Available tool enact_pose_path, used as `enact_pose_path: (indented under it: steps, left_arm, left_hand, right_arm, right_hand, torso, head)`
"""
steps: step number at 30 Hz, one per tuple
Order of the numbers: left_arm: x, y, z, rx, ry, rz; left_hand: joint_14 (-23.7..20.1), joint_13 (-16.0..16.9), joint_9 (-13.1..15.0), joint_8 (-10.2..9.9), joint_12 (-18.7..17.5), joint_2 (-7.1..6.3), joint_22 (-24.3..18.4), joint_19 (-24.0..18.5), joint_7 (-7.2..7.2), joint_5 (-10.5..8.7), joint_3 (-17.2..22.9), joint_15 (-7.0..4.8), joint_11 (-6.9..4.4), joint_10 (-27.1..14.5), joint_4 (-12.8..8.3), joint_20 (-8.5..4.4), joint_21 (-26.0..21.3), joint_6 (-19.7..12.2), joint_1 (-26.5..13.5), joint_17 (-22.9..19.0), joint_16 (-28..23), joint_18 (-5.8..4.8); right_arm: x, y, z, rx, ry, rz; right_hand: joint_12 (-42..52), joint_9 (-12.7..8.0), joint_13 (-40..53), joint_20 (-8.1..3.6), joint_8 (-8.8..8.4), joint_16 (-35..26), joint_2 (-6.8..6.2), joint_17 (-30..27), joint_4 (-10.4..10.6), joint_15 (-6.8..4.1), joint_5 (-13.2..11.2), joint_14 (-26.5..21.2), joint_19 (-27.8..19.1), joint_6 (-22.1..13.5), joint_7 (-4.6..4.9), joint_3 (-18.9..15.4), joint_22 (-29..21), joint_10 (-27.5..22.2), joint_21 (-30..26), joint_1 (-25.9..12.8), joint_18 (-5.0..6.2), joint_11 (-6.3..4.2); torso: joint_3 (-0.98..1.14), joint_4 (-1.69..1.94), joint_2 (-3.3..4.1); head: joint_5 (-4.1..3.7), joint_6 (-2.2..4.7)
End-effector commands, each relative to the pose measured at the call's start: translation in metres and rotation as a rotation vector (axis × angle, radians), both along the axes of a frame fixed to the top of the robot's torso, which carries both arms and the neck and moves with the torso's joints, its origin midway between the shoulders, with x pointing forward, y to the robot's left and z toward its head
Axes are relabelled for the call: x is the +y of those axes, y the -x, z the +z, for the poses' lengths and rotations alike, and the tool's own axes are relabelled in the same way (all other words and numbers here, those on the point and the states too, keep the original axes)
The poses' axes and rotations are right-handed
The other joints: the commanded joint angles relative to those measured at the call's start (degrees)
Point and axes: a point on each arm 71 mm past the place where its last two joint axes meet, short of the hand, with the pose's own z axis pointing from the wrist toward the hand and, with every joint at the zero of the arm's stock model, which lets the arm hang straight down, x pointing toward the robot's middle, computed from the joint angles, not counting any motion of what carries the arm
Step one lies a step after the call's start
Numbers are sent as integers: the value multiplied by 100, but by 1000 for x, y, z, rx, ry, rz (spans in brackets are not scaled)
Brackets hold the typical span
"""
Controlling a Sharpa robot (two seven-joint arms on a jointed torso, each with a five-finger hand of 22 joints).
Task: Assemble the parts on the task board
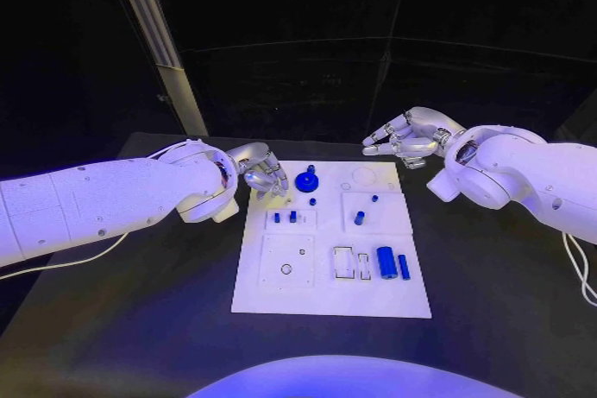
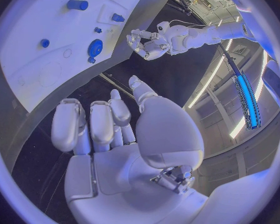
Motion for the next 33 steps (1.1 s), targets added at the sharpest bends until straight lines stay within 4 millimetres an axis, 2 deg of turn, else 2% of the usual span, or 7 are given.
enact_pose_path:
  steps: [1, 6, 10, 16, 17, 24, 33]
  left_arm:
    - [-23, -6, 13, -193, 46, -165]
    - [-51, -14, 9, -269, -44, -284]
    - [-66, -19, 2, -300, -115, -337]
    - [-83, -23, -10, -322, -242, -406]
    - [-86, -24, -12, -320, -263, -415]
    - [-90, -27, -21, -306, -333, -433]
    - [-91, -30, -30, -282, -390, -435]
  left_hand:
    - [-69, -370, -221, -117, -261, 3, -186, 19, 52, -16, -218, 33, 53, -50, -54, 92, -228, 12, 252, -242, -311, 90]
    - [35, -753, -445, -232, -551, -70, -302, 107, 65, -9, -411, 70, 88, -185, -43, 126, -344, -31, 328, -329, -395, 102]
    - [237, -1018, -593, -265, -712, -111, -356, 271, 74, -9, -548, 74, 113, -225, -6, 134, -357, -42, 345, -317, -327, 109]
    - [718, -1444, -880, -266, -896, -163, -373, 539, 66, -8, -729, 71, 132, -249, 32, 127, -306, -115, 421, 371, 448, 112]
    - [864, -1539, -941, -260, -925, -155, -352, 615, 60, -8, -753, 54, 130, -251, 40, 116, -262, -94, 449, 601, 712, 111]
    - [1208, -1894, -1161, -245, -996, -173, 326, 1208, 54, -9, -877, 23, 133, -242, 93, 80, 970, 26, 480, 1198, 1439, -85]
    - [1354, -2175, -1325, -237, -1037, -159, 729, 1467, 39, -7, -980, 4, 131, -280, 140, 54, 1652, 101, 527, 1469, 1796, -190]
  right_arm:
    - [1, -1, 3, -24, -15, 0]
    - [2, -1, 4, -36, -21, -1]
    - [3, -1, 4, -41, -24, -1]
    - [4, -1, 5, -48, -28, -3]
    - [4, -1, 5, -49, -28, -3]
    - [5, -1, 5, -56, -26, -8]
    - [5, -1, 5, -60, -25, -10]
  right_hand:
    - [-697, 5, -615, -1, -9, -255, 5, -239, -64, -32, 27, -22, -167, 78, -13, 34, -286, -375, -231, -20, 111, -10]
    - [-2077, 3, -1870, 3, -17, -837, 16, -742, -148, -39, 25, -180, -437, 176, -12, 123, -772, -924, -656, -13, 206, -26]
    - [-2336, 2, -2143, -4, -18, -950, 25, -797, -182, -34, 33, -169, -448, 216, -27, 176, -830, -920, -723, -24, 217, -27]
    - [-2453, -3, -2291, -5, -26, -994, 7, -795, -206, -37, 32, -145, -438, 215, -27, 200, -848, -889, -753, -52, 218, -25]
    - [-2466, -4, -2307, -5, -27, -996, 4, -791, -207, -37, 32, -142, -436, 212, -27, 201, -849, -889, -755, -57, 218, -24]
    - [-2505, -9, -2361, -4, -36, -1016, -12, -793, -211, -35, 29, -134, -438, 185, -22, 202, -868, -882, -776, -80, 221, -19]
    - [-2514, -10, -2374, -4, -37, -1020, -16, -792, -212, -34, 29, -132, -438, 177, -20, 202, -873, -881, -781, -87, 221, -17]
  torso:
    - [-6, -10, 7]
    - [-10, -21, 15]
    - [-8, -26, 17]
    - [-5, -22, 16]
    - [-3, -24, 13]
    - [-5, -20, 10]
    - [-8, -18, 15]
  head:
    - [-31, 38]
    - [-49, 77]
    - [-61, 92]
    - [-85, 95]
    - [-85, 90]
    - [-110, 61]
    - [-132, 67]
